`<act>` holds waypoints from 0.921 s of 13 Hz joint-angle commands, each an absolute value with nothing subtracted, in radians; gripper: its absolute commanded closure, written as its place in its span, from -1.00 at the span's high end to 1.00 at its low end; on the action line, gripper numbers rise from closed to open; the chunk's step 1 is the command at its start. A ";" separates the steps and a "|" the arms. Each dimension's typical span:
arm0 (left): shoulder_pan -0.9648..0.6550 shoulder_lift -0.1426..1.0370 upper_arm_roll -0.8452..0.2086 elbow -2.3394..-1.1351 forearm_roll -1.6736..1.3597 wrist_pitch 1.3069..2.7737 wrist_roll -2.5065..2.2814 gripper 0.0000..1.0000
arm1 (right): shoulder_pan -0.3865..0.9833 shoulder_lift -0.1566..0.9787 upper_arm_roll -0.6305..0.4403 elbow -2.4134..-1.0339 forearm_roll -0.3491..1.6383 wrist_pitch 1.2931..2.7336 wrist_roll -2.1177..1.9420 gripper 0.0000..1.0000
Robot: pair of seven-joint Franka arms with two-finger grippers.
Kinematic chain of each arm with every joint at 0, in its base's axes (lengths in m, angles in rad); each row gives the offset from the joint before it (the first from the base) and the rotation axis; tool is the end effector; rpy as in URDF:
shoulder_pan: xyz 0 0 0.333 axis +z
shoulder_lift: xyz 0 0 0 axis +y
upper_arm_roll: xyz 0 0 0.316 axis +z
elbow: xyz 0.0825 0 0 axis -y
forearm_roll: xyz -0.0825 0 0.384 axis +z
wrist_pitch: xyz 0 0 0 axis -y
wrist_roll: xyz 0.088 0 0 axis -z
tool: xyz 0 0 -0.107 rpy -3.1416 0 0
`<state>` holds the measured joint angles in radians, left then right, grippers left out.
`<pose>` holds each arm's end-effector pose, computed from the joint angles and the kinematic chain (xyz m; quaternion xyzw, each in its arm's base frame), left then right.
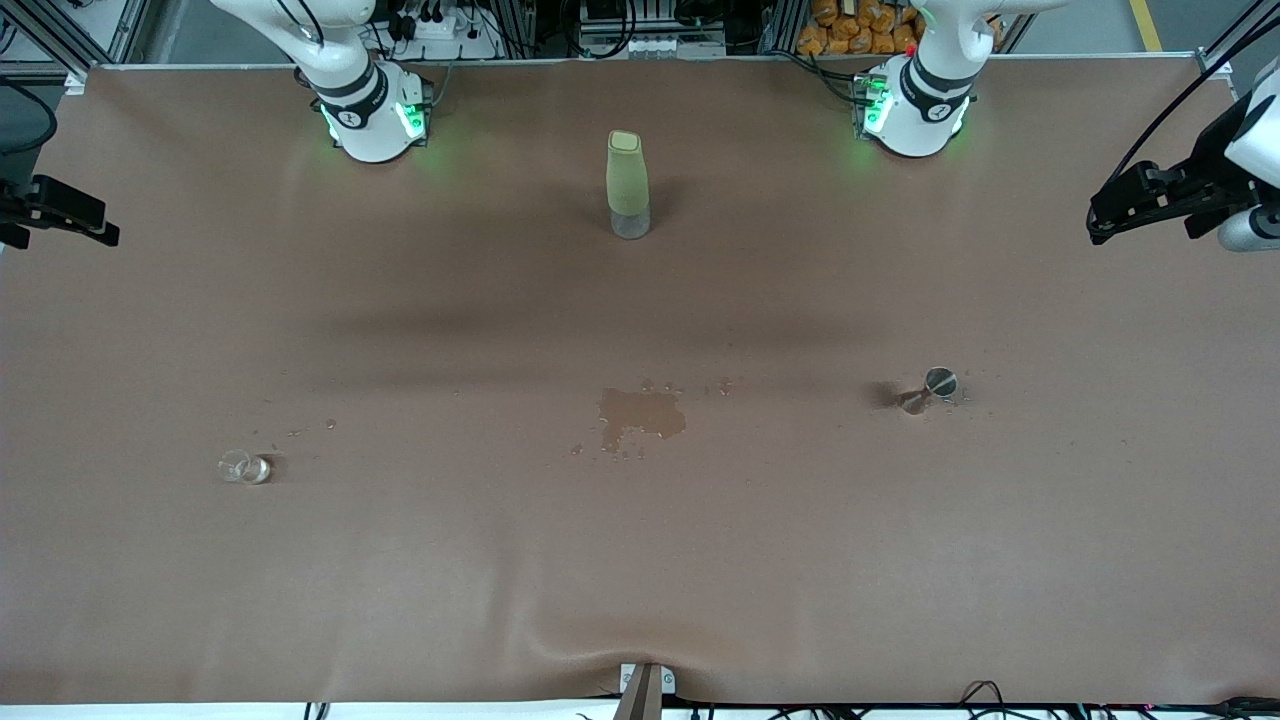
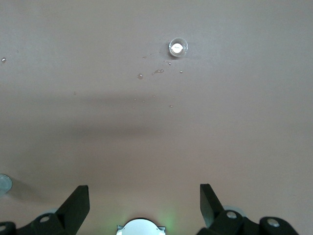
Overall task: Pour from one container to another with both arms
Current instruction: 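Move the right gripper toward the glass beaker while the left gripper approaches the jigger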
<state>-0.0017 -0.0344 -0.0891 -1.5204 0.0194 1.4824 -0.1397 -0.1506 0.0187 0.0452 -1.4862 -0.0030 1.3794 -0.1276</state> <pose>0.5328 -0.0473 0.6590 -0.9996 -0.0253 0.0006 0.0113 0.5370 -0.0574 0.6378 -0.9980 -0.0109 0.0624 0.0062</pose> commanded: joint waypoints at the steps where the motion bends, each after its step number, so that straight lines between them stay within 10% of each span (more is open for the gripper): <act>1: 0.005 -0.035 -0.091 -1.514 0.008 1.470 -0.118 1.00 | -0.161 0.014 0.057 -1.490 -0.014 1.385 -0.141 1.00; 12: 0.008 -0.018 -0.092 -1.549 0.006 1.456 -0.117 1.00 | -0.268 0.113 0.057 -1.479 0.008 1.419 -0.291 1.00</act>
<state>0.0002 -0.0160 -0.0892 -1.5421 0.0191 1.4613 -0.1373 -0.2035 0.0646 0.0436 -1.4908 -0.0024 1.3973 -0.2094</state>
